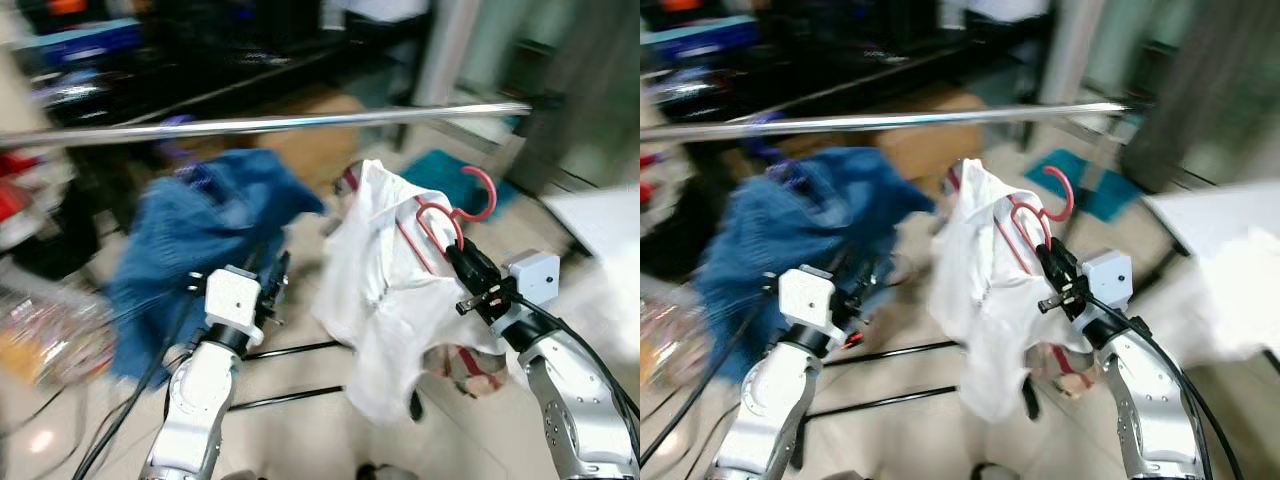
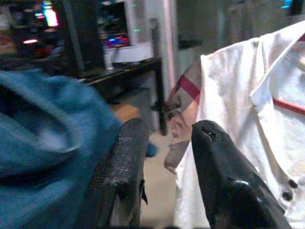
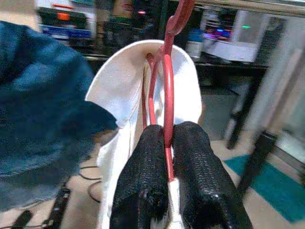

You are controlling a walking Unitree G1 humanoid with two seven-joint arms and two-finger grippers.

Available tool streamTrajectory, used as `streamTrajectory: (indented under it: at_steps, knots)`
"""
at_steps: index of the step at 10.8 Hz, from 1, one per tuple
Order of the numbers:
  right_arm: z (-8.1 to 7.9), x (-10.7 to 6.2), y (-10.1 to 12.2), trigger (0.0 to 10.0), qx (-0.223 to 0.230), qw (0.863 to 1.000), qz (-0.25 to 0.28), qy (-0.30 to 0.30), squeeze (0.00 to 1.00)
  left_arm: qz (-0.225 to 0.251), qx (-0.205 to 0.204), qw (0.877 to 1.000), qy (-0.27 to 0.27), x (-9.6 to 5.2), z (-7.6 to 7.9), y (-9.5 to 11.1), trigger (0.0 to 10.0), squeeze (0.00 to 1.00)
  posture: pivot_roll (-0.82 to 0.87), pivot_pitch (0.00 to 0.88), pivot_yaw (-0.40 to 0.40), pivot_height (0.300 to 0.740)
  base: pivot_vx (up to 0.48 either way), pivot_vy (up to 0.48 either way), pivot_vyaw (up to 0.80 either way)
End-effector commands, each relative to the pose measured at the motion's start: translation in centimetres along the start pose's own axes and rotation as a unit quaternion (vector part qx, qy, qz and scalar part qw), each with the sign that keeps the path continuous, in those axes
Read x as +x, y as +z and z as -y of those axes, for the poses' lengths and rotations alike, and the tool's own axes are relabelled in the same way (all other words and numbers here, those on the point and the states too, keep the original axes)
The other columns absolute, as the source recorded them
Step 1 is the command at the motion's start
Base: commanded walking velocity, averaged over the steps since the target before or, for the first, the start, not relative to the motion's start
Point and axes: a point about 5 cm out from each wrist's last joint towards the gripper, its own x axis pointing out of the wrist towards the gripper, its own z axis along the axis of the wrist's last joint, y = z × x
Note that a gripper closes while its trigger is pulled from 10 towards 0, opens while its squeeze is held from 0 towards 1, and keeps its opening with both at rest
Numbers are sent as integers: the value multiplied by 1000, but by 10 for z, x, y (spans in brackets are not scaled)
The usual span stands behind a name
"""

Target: Hang hanger

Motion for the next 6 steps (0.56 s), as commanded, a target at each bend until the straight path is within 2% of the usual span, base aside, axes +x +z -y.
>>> streamTrajectory:
  at_steps: [1, 3, 4, 6]
  knots:
    - [1, 3, 11, 10000, -8, 1000, 27, 2, 0, 3, 7, 1000, -2, 3, 1, 3, 10000, 0, -22, 0, 23, 740, 0, -480, -681]
    - [-2, 8, 17, 10000, -6, 999, 39, 11, 0, 1, 1, 1000, -1, 3, 2, 3, 10000, 0, -21, 0, 21, 740, 0, 0, -681]
    - [-5, 10, 20, 10000, -4, 999, 44, 16, 0, 1, 10, 1000, -4, 3, 3, 2, 10000, 0, -20, 0, 20, 740, 0, 0, -681]
    - [-11, 20, 33, 10000, -6, 997, 70, 34, 0, 6, 3, 1000, -4, 5, 5, 4, 10000, 0, -20, 0, 22, 740, 0, 0, -669]
